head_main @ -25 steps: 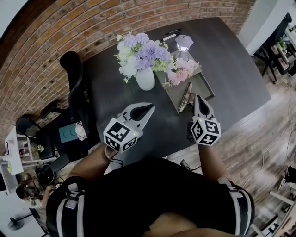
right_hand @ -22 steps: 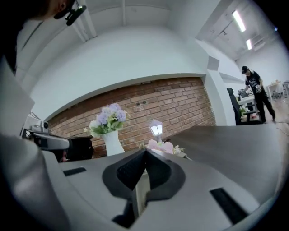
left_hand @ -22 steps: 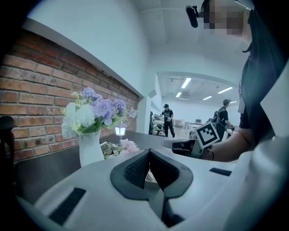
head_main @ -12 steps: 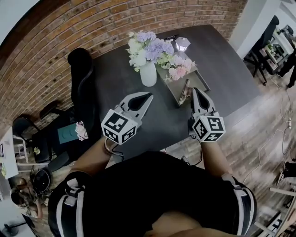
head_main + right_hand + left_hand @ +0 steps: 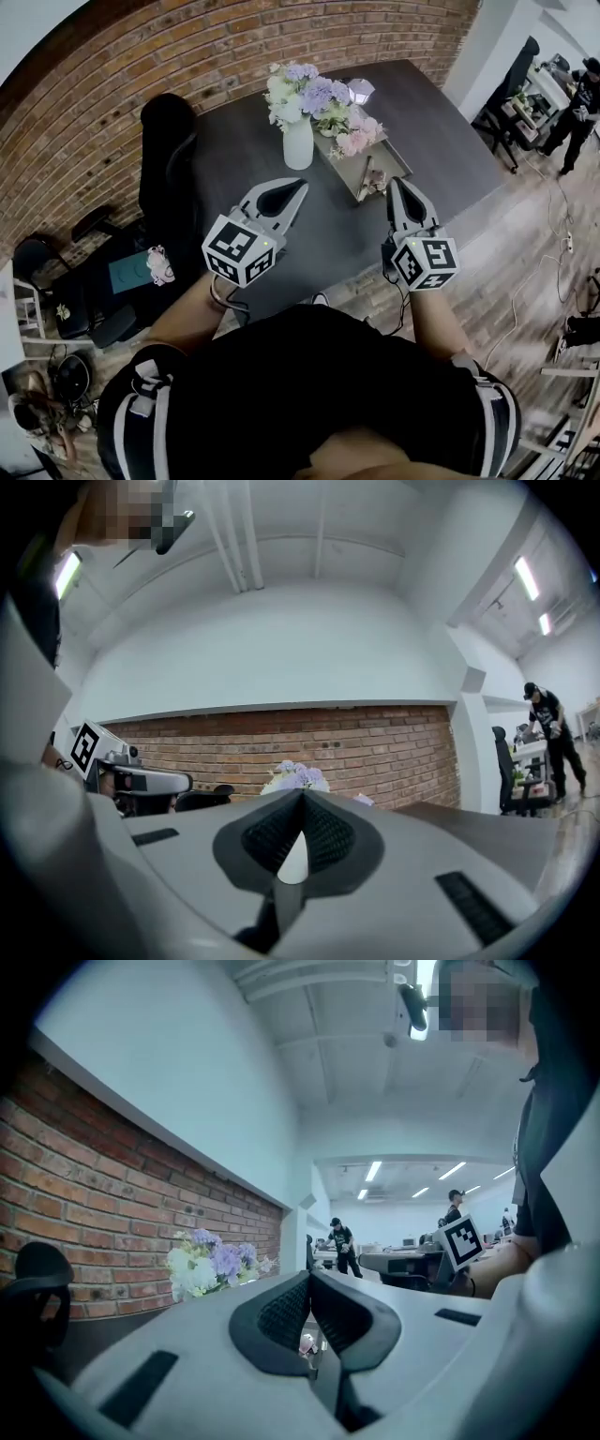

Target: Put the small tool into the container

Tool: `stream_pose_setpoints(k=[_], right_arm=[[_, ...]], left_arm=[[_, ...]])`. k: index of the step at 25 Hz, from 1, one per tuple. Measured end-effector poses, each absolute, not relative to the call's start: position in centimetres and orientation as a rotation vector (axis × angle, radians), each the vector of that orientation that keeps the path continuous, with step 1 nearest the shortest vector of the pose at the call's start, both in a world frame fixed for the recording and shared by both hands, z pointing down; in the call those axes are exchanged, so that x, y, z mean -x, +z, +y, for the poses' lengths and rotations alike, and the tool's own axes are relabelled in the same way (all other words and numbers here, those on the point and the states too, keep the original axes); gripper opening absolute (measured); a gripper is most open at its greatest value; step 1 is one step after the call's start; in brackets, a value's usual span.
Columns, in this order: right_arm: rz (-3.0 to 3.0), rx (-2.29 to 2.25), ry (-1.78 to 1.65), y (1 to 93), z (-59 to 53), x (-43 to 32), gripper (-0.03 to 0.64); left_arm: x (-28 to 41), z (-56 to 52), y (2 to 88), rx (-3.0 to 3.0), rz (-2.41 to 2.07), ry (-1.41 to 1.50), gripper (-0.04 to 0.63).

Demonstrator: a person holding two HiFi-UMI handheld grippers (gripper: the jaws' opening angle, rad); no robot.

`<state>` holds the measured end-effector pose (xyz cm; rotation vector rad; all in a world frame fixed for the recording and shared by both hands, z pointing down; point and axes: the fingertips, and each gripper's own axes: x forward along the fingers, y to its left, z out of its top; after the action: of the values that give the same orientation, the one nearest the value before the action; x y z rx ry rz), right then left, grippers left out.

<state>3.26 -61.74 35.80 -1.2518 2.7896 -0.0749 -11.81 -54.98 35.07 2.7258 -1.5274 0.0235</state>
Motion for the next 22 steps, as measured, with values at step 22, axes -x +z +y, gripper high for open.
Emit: stream_pose_setpoints(k=[22], right_arm=[[2.751, 1.301, -0.001, 33.1, -53.9, -5.2, -0.005]], left_arm=[[10.9, -48.4, 32.4, -2.828, -1.482, -0.017, 0.009]])
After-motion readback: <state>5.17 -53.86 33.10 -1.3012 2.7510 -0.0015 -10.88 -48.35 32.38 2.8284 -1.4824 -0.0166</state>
